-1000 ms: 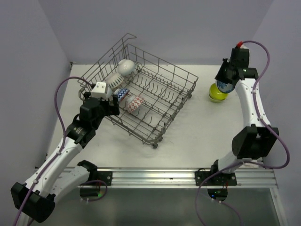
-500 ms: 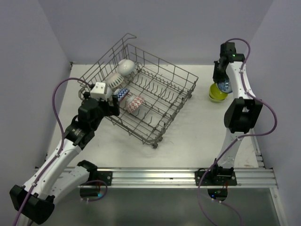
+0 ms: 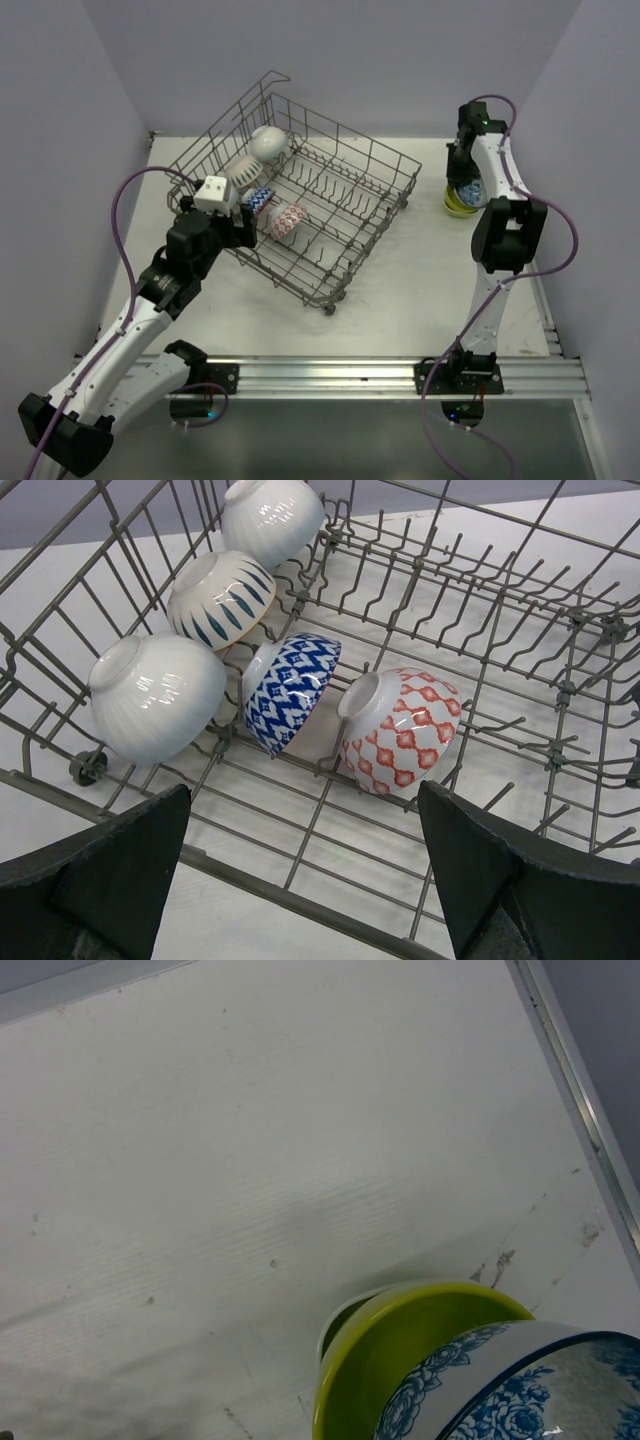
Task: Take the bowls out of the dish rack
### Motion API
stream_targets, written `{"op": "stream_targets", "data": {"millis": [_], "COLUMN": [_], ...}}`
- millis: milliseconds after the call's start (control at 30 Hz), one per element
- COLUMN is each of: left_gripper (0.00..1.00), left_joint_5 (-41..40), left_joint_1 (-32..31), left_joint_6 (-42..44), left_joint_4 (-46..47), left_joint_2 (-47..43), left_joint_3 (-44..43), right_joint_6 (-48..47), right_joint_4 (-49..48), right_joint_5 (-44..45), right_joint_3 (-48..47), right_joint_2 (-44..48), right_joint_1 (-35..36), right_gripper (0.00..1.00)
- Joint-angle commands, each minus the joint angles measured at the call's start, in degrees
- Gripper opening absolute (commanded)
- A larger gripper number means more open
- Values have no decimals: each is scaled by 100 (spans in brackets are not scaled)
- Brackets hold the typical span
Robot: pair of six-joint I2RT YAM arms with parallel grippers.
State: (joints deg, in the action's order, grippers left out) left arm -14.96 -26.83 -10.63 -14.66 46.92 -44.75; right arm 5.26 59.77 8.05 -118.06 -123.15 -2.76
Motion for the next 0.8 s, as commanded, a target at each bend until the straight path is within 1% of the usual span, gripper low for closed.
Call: {"op": "stream_targets", "data": {"millis": [0, 400, 433, 500, 533, 767], "left_gripper": [100, 100, 100, 100, 100, 100], "left_joint_5": [37, 55, 63, 72, 72, 108], "left_joint_1": [-59, -86, -94, -86, -94, -86], "left_joint_6": [132, 132, 132, 132, 132, 140], "left_joint_4": [147, 156, 156, 156, 156, 156], "left_joint_2": [-51, -16, -16, -16, -7, 19], "left_joint_3": [-51, -51, -51, -51, -51, -51], "right_joint_6": [-139, -86, -78, -77, -60, -16], "right_joint_4": [35, 114, 123, 140, 167, 211], "right_joint_5": [153, 197, 188, 240, 275, 293], "right_joint_3": [-288, -507, -525, -595, -621, -771], "right_joint_2": [-112, -402, -402, -402, -394, -130], "right_joint_1": [57, 83, 83, 83, 83, 83], "right_gripper": [0, 0, 10, 26, 32, 42]}}
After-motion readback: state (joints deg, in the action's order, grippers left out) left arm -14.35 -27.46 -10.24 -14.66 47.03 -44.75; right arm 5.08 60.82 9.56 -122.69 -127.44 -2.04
